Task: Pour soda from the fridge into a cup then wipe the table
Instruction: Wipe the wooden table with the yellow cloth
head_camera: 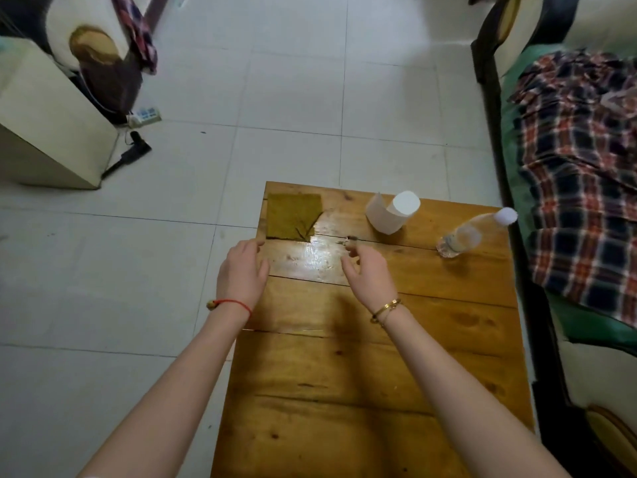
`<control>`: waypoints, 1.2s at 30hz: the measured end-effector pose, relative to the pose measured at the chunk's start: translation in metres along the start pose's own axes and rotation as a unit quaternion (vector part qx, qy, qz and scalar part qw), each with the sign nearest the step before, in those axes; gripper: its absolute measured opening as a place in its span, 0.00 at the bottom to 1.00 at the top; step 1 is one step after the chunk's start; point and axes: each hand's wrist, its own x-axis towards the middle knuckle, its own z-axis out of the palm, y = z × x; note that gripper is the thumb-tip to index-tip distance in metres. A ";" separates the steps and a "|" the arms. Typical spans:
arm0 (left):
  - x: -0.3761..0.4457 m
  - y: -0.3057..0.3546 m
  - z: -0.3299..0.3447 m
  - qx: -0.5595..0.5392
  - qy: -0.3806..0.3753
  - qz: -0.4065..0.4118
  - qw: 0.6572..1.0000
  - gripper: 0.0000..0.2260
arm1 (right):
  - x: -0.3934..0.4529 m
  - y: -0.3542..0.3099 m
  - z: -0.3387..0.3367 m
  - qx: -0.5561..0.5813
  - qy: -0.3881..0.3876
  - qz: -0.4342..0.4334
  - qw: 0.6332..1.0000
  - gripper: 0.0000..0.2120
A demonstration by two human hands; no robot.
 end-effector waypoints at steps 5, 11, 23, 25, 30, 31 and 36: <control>0.075 -0.032 0.050 0.006 0.002 -0.044 0.999 0.13 | 0.090 0.014 0.047 0.020 0.000 0.038 0.999 0.15; 0.131 -0.054 0.101 0.030 -0.006 -0.074 0.997 0.11 | 0.177 0.036 0.090 0.008 0.002 0.051 0.999 0.15; 0.171 -0.066 0.145 0.005 0.036 -0.114 0.993 0.11 | 0.264 0.028 0.127 -0.076 -0.014 -0.001 0.997 0.16; 0.171 -0.066 0.148 -0.013 0.042 -0.114 0.992 0.09 | 0.268 0.027 0.130 -0.086 -0.010 0.002 0.996 0.14; 0.175 -0.063 0.149 -0.019 0.035 -0.144 0.989 0.09 | 0.269 0.028 0.131 -0.097 -0.022 -0.006 0.995 0.07; 0.177 -0.062 0.149 -0.023 0.032 -0.151 0.988 0.09 | 0.268 0.027 0.131 -0.086 -0.018 -0.019 0.996 0.05; 0.175 -0.063 0.147 -0.097 0.037 -0.132 0.986 0.05 | 0.252 0.026 0.131 0.120 0.002 0.024 0.992 0.06</control>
